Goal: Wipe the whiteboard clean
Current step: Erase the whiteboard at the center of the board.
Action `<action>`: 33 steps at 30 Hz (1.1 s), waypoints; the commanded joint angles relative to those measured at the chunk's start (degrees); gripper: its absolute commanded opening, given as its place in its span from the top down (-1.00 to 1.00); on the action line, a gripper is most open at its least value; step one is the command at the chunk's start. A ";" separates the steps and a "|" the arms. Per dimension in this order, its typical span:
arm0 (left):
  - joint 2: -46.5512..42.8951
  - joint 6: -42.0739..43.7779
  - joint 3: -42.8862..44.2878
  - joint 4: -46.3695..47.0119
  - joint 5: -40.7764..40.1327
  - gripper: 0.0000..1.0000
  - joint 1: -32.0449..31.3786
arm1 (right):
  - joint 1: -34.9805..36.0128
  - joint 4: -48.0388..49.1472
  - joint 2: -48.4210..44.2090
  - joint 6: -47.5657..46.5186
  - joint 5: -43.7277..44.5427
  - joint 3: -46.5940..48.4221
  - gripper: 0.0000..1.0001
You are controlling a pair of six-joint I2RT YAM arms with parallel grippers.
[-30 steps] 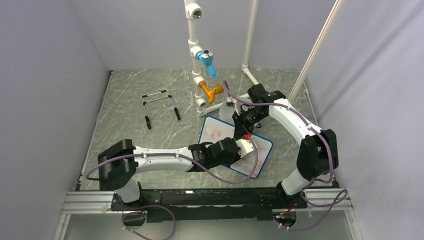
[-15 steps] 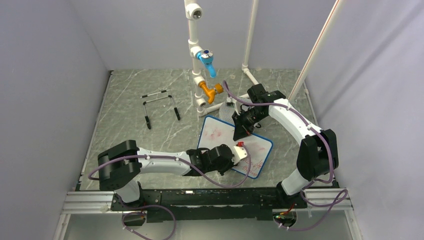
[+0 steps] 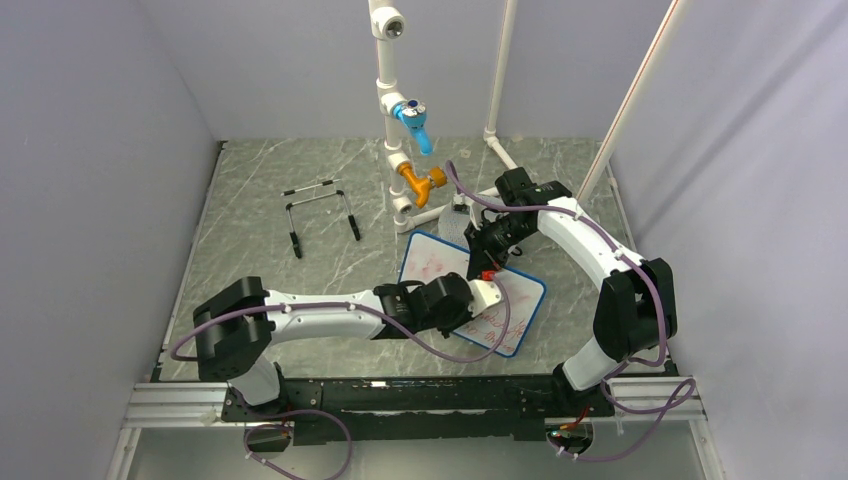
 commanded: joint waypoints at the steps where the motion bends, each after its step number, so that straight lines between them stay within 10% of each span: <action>1: -2.18 2.46 2.63 4.93 -3.47 1.00 2.60 | 1.10 3.08 -1.46 -4.41 -4.91 -0.13 1.00; 18: -2.09 -0.51 -8.18 3.78 2.61 1.00 0.57 | 1.06 3.19 -1.34 -4.36 -5.02 -0.16 1.00; 33: -0.63 3.19 5.62 5.76 6.89 1.00 2.57 | 1.11 3.15 -1.48 -4.41 -4.86 -0.16 1.00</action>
